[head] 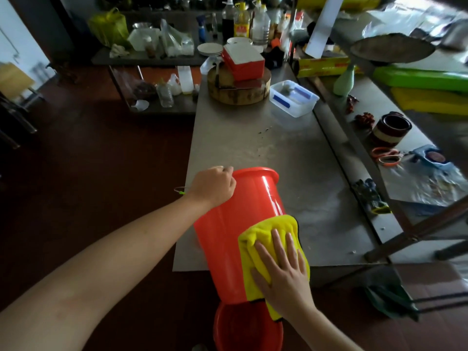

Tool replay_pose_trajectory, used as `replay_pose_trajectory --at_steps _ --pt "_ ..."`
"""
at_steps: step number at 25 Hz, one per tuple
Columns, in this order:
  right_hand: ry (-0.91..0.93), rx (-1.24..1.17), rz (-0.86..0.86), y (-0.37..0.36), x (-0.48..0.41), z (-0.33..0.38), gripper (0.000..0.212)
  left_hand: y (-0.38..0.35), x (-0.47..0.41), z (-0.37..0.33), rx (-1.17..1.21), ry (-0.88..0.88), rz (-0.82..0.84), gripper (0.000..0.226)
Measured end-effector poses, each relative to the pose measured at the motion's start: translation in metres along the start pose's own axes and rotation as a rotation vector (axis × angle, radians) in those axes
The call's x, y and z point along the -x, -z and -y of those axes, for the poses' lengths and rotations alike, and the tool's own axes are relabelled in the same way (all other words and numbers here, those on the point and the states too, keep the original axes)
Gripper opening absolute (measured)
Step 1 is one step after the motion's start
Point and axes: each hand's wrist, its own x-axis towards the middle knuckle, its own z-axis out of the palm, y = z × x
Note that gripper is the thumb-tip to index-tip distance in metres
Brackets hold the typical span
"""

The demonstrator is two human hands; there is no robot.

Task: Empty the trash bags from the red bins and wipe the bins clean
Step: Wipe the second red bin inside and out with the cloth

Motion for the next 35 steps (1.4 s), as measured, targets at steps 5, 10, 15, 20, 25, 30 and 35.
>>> replay_pose_trajectory --at_steps 5,10,15,20,25,30,35 --pt "0.032 0.004 0.016 0.001 0.003 0.023 0.066 -0.016 -0.048 -0.044 0.143 -0.004 0.096 0.033" --pt "-0.034 -0.049 0.051 0.004 -0.007 0.025 0.067 -0.027 -0.058 -0.034 0.238 0.062 0.153 0.03" --pt "-0.138 -0.03 0.053 0.018 -0.06 0.013 0.068 -0.018 -0.037 -0.019 0.566 -0.018 0.13 0.028" --pt "-0.123 0.032 0.112 0.031 -0.119 0.008 0.069 -0.027 -0.018 -0.002 0.615 0.033 0.176 0.024" --pt "-0.138 0.079 0.093 0.025 -0.144 0.033 0.071 -0.014 -0.024 0.009 0.554 -0.051 0.235 0.036" --pt "-0.087 0.023 0.058 0.016 -0.139 0.021 0.073 -0.014 -0.015 0.022 0.513 -0.099 0.22 0.041" --pt "-0.26 -0.199 0.093 0.019 -0.141 -0.025 0.076 -0.019 -0.005 0.03 0.505 -0.069 0.208 0.042"
